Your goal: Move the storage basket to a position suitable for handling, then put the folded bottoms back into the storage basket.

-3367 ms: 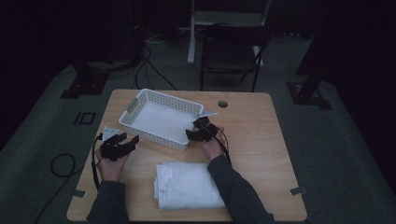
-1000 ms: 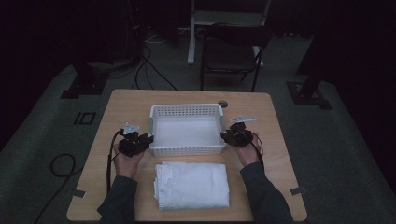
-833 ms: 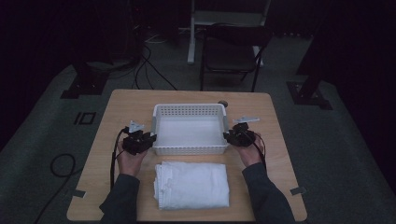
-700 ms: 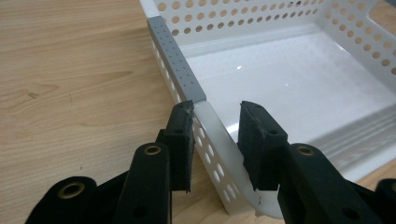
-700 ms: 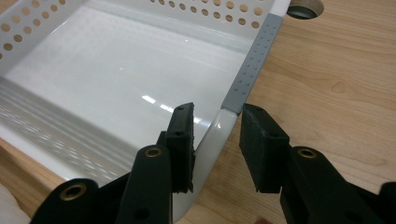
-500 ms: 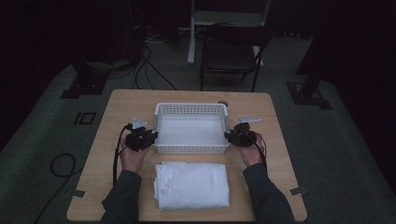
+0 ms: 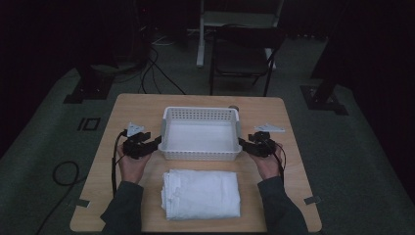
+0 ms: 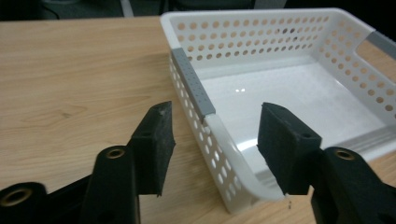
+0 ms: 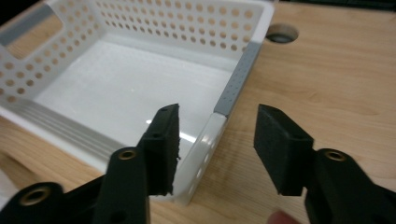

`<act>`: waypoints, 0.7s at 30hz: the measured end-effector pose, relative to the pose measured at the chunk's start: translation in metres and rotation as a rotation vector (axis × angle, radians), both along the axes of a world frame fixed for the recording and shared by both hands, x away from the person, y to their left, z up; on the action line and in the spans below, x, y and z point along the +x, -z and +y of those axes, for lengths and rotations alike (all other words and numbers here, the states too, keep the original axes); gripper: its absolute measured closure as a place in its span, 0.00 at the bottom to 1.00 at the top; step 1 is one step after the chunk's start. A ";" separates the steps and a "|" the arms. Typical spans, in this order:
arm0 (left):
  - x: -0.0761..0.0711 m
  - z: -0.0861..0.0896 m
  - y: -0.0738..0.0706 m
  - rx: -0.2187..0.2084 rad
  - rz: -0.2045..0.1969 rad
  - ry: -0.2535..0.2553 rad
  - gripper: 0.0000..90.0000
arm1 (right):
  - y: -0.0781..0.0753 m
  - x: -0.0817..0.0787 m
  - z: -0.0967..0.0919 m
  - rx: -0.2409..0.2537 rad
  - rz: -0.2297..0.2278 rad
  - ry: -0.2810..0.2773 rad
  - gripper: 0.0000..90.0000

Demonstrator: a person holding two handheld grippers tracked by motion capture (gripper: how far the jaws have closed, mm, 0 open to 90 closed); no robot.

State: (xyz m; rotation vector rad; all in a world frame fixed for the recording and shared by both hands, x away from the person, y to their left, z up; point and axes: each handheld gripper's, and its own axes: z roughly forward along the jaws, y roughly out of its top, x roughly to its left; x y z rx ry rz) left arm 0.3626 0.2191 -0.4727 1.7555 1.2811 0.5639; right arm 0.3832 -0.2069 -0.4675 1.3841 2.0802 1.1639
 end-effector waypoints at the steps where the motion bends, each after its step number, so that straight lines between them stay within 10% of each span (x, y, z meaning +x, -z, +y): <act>1: -0.004 0.002 -0.001 -0.004 -0.007 0.001 0.49 | -0.002 -0.004 -0.002 0.001 -0.011 -0.002 0.52; 21: -0.058 -0.018 -0.007 -0.046 -0.024 0.102 0.38 | -0.001 -0.041 -0.004 0.025 -0.027 -0.107 0.31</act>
